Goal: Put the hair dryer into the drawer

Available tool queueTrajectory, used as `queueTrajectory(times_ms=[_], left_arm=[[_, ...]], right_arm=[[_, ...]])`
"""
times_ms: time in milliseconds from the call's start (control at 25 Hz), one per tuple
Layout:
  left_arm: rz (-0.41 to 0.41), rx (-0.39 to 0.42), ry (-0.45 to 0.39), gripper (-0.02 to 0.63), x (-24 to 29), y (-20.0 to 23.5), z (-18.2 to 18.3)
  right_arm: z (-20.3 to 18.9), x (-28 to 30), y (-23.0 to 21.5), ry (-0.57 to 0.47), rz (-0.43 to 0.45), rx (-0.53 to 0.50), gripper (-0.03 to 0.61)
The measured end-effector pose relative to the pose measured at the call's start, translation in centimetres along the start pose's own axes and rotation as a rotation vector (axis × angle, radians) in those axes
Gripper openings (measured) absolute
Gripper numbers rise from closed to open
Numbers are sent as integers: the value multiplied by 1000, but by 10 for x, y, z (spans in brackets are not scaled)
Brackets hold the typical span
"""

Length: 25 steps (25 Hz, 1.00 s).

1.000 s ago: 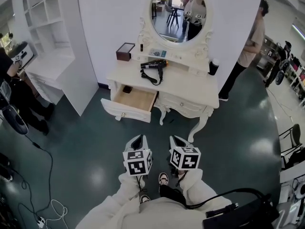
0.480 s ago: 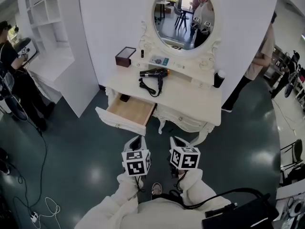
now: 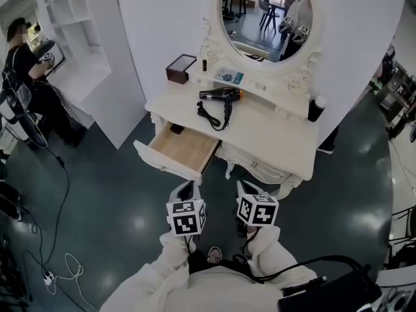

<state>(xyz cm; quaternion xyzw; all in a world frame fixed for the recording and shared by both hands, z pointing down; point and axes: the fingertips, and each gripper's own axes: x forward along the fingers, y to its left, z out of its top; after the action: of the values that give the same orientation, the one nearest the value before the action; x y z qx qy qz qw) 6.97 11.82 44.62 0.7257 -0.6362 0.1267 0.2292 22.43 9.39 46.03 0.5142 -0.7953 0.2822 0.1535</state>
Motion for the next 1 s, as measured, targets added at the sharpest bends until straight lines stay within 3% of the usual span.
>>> queueTrajectory(times_ms=[520,1000], left_arm=[[63,-35,39,6,41,27,-1],[77,-78,-7,6,102,68,59]], right_arm=[[10,54,-12,60,26,-6,61],[79,125,-1,45,40,-63,61]])
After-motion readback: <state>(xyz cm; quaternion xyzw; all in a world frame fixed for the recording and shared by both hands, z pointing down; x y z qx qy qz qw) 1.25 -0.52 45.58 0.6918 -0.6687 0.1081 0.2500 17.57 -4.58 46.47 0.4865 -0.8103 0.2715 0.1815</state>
